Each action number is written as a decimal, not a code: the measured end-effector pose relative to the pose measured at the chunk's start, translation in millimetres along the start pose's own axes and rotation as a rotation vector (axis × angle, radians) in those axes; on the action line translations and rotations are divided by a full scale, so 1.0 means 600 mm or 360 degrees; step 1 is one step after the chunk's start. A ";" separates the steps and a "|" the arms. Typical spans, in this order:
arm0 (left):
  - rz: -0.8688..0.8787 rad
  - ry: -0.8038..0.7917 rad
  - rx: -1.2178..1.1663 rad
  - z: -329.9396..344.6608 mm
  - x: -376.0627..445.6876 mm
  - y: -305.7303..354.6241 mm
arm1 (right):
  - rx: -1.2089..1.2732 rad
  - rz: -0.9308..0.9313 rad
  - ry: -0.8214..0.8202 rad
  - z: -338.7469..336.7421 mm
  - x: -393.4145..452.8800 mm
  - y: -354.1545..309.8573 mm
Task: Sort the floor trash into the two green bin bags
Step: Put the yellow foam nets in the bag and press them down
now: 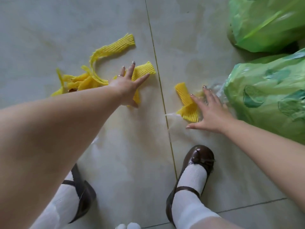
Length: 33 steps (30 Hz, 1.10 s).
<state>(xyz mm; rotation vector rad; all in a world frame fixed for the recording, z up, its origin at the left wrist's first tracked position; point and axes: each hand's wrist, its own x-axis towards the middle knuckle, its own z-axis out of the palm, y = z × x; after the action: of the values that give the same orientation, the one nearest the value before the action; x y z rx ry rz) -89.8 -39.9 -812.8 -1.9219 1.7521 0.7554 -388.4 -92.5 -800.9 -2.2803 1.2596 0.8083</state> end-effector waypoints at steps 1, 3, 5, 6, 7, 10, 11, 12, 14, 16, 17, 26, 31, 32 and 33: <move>0.0023 -0.0040 0.0036 0.008 0.005 -0.004 | -0.0011 -0.0011 -0.0028 0.010 -0.001 -0.007; 0.0062 -0.0031 0.0072 0.016 0.002 -0.013 | -0.0087 -0.0013 0.0001 0.026 -0.006 -0.028; 0.0116 0.0048 0.0081 0.011 -0.004 -0.017 | -0.0122 0.0026 0.0075 0.031 -0.004 -0.040; 0.0160 0.0098 0.0092 0.008 -0.009 -0.017 | -0.0104 0.0049 0.0115 0.032 -0.002 -0.043; 0.0211 0.0152 0.0104 0.007 -0.015 -0.017 | -0.0069 0.0066 0.0163 0.030 -0.001 -0.046; 0.0307 0.0272 0.0014 0.007 -0.021 -0.017 | 0.0063 0.0059 0.0402 0.027 0.011 -0.046; 0.0302 0.0290 -0.0042 0.007 -0.021 -0.016 | 0.0097 0.0042 0.0477 0.026 0.017 -0.045; 0.0288 0.0305 -0.0094 0.007 -0.019 -0.014 | 0.0129 0.0026 0.0526 0.024 0.023 -0.044; 0.0241 0.0349 -0.0224 0.004 -0.014 -0.010 | 0.0154 -0.0027 0.0527 0.018 0.036 -0.044; 0.0174 0.0396 -0.0366 0.001 -0.008 -0.005 | 0.0133 -0.0120 0.0475 0.013 0.044 -0.048; 0.0141 0.0408 -0.0423 0.000 -0.004 -0.003 | 0.0125 -0.0169 0.0452 0.012 0.046 -0.052; 0.0083 0.0515 -0.0603 -0.015 -0.005 0.025 | 0.0320 -0.0326 0.0403 -0.001 0.030 -0.066; 0.0122 0.0702 -0.0745 -0.070 -0.052 0.063 | 0.0536 -0.0380 0.0656 -0.042 -0.040 -0.073; 0.0129 0.0764 -0.0787 -0.088 -0.066 0.075 | 0.0570 -0.0378 0.0738 -0.059 -0.059 -0.069; 0.0140 0.0826 -0.0830 -0.107 -0.081 0.088 | 0.0614 -0.0366 0.0822 -0.076 -0.079 -0.064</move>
<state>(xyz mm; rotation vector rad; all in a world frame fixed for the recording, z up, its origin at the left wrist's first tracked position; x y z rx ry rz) -138.2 -50.0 -730.1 -2.5831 2.0997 0.8641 -362.0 -71.0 -732.7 -2.3115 1.1888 -0.1155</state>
